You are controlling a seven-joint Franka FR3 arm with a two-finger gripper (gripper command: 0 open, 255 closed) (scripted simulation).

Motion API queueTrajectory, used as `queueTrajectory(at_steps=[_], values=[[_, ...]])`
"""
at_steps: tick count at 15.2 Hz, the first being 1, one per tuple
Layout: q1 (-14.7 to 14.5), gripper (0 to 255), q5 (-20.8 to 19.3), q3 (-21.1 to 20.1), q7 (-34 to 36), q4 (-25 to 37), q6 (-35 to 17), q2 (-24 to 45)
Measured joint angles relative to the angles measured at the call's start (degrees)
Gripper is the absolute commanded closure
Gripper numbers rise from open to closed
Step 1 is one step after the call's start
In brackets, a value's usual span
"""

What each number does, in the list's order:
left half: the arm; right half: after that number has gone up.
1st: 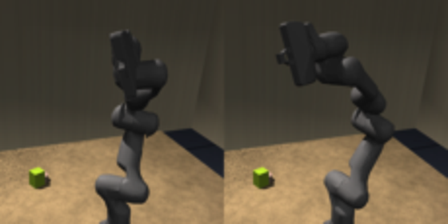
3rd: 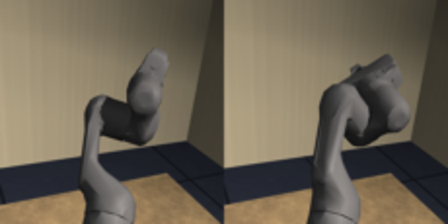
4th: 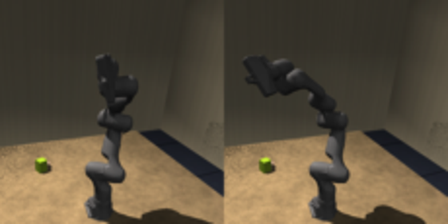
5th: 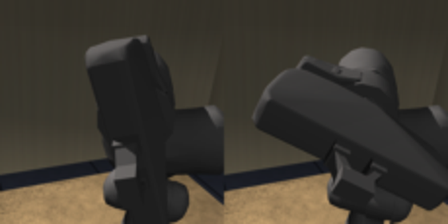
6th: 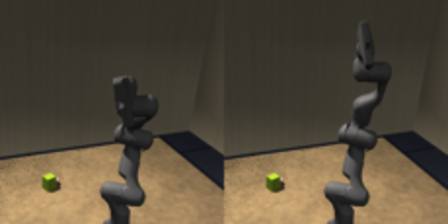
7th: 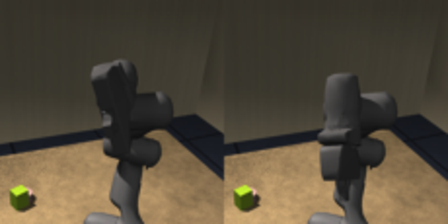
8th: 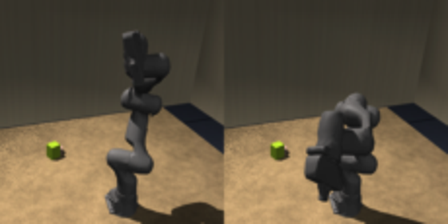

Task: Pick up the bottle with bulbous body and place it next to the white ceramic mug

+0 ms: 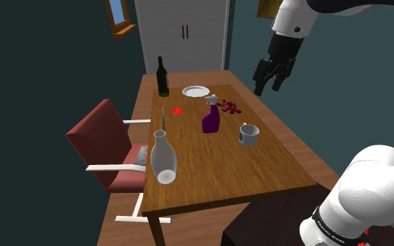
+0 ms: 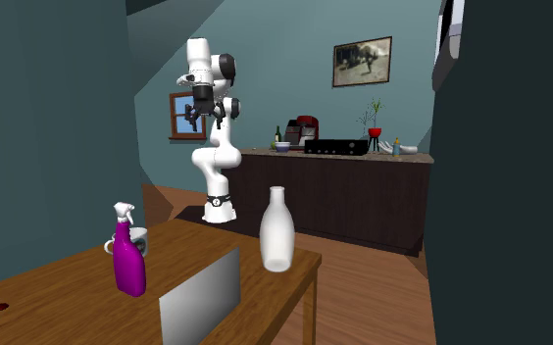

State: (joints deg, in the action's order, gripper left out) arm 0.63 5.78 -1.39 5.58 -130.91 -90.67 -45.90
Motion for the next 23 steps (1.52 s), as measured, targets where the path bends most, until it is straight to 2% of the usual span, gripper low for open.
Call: queueTrajectory(at_steps=[2, 7, 13, 19, 23], values=[[-0.1, 0, 0.22, -0.47, 0.39, -0.01, -0.78, 0.76], [-0.99, 0, 1.8, -4.72, 4.11, -0.03, -6.74, 6.34], [-1.68, 0, 2.57, -10.47, 9.39, 2.34, -14.81, 16.33], [-2.01, 0, 0.85, -15.97, 15.71, 8.58, -20.12, 27.61], [-2.26, 0, -2.15, -19.18, 20.37, 14.0, -23.12, 36.32]])
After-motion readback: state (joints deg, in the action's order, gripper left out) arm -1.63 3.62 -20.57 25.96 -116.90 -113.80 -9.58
